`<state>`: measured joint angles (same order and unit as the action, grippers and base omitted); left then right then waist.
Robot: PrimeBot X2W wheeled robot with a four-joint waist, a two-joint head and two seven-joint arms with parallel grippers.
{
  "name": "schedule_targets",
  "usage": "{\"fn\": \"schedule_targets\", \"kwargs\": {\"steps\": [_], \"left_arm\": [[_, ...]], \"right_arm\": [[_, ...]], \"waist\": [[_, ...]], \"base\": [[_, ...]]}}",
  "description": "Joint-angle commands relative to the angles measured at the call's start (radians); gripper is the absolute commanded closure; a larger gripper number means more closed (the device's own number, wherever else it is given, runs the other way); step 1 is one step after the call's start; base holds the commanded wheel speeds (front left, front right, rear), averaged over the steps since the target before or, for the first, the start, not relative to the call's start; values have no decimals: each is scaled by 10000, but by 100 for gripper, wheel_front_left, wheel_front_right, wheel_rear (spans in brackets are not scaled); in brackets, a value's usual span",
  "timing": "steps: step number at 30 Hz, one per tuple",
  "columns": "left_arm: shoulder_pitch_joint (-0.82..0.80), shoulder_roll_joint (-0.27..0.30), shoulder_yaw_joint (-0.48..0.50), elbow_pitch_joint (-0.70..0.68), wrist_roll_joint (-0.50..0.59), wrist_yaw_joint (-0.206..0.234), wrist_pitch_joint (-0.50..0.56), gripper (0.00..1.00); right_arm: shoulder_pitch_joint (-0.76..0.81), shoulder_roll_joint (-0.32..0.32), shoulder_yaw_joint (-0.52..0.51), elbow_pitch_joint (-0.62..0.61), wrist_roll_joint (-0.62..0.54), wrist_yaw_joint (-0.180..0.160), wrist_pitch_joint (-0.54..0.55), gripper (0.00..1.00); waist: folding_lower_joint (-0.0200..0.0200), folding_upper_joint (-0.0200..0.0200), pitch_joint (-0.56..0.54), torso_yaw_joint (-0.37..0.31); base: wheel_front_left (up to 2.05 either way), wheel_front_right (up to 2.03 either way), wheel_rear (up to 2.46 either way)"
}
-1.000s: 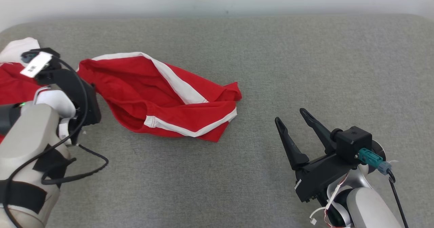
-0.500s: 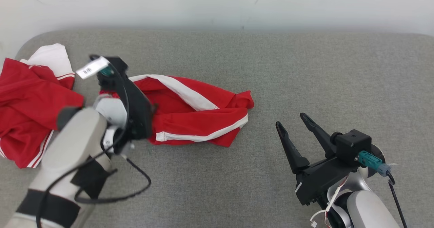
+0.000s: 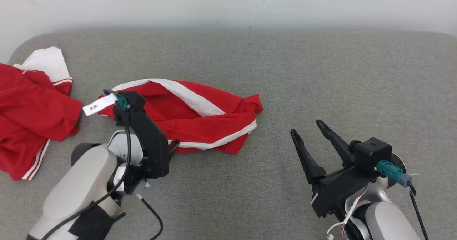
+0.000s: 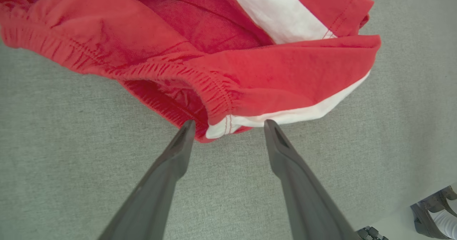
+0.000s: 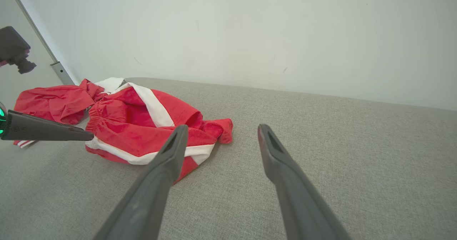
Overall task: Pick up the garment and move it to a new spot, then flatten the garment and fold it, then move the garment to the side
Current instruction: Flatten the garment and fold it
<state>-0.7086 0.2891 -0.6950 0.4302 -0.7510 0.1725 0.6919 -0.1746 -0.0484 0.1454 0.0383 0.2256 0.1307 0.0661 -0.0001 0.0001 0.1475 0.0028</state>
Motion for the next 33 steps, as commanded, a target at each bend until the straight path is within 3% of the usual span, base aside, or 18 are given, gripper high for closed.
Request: {"fn": "schedule_targets", "kwargs": {"steps": [1,8,10,12,16,26,27,29,30,33], "left_arm": [[229,58,71,-135,-99,62,35,0],[515,140,129,-522,-252,170,8,0],[522,177,139,-515,-217,209,-43,11],[518,242,133,-429,-120,314,-107,0],[509,349,213,-190,44,546,-316,0],[536,168,393,152,-343,308,-554,0],[510,146,399,216,-356,291,-617,4],[430,107,399,290,-354,192,-779,81],[392,67,414,307,-350,117,-899,100],[244,47,414,365,-234,51,-1182,100]], "right_arm": [[-69,-38,7,-13,4,0,7,0],[-116,-38,52,24,-17,0,-10,0],[-119,-37,78,39,-5,0,-26,0],[-111,-38,91,46,5,0,-39,0],[-91,-38,96,55,1,0,-62,0],[-76,-37,65,7,-7,0,-20,0],[-92,-38,68,5,-3,0,-21,0],[-133,-37,77,11,6,0,-20,0],[-151,-37,70,17,12,0,-22,0],[-151,-38,30,48,16,0,-46,0]], "waist": [[1,-1,20,-48],[1,-1,41,-198],[1,-1,41,-247],[1,-1,45,-293],[1,-1,45,-389],[1,-1,87,-459],[1,-1,98,-461],[1,-1,122,-466],[1,-1,133,-466],[1,-1,140,-458]], "base": [[0,0,0],[0,0,0],[0,0,0],[0,0,0],[0,0,0],[0,0,0],[0,0,0],[0,0,0],[0,0,0],[0,0,0]]}}
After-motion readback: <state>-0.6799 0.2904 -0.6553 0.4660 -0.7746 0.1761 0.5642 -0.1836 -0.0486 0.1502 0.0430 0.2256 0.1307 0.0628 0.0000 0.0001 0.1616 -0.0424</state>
